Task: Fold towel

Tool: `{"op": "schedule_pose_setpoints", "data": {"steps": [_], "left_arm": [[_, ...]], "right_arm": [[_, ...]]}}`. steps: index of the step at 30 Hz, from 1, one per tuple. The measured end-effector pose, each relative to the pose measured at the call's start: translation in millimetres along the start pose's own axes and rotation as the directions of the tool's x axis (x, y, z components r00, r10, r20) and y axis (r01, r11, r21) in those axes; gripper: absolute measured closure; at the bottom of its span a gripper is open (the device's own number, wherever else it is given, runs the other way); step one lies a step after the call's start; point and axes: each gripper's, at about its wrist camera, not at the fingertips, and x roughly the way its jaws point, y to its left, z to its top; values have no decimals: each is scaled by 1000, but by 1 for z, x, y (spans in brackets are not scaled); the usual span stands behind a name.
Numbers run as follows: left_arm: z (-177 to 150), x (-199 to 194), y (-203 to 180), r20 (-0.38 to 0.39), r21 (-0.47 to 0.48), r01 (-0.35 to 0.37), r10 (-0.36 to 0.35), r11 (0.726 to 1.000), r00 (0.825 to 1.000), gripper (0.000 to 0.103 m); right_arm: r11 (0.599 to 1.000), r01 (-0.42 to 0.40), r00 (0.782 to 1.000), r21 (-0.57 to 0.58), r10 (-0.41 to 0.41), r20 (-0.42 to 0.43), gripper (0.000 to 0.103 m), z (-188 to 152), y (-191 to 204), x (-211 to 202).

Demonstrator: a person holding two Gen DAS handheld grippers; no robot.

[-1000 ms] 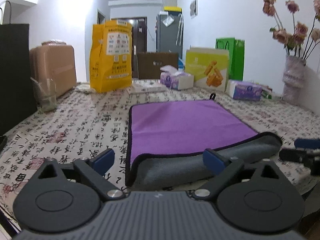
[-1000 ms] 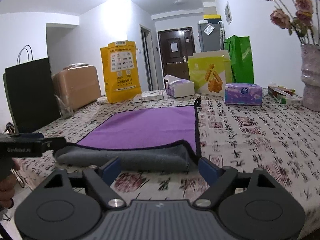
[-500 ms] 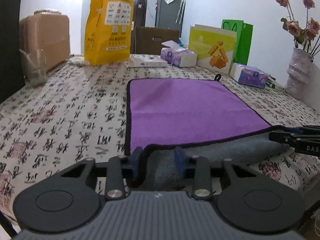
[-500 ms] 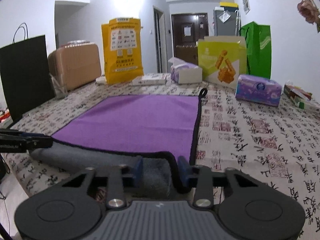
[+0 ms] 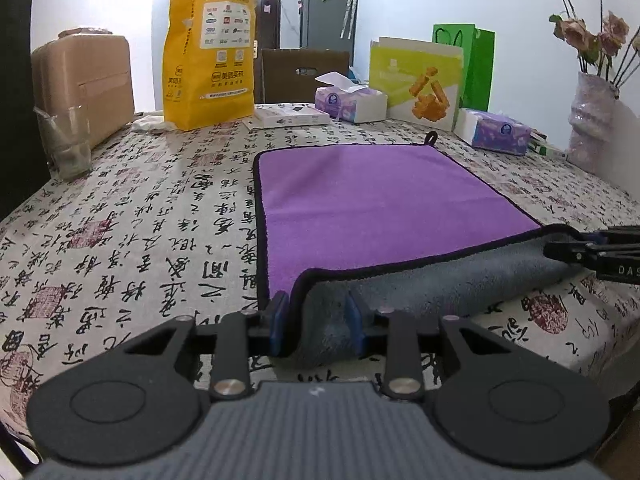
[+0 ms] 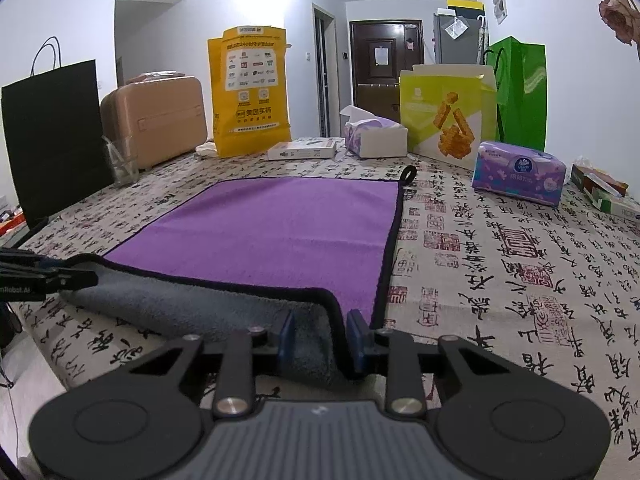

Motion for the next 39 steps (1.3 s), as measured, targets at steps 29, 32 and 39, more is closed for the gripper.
{"op": "schedule_pose_setpoints", "data": {"steps": [29,32,39], "left_arm": [[40,19,9,50,26,-22,21,999,999,97],[47,26,11,53,32,-25,23,999,998,97],[67,48,17,53,40,-34,32,999,998,97]], "right_arm": [[996,30,999,-81,-27,38,99,33,-5,17],[995,32,999,-96,-28,41,99,39,-7,22],[990,39,999,-137,-34,36,99,57,-11,42]]}}
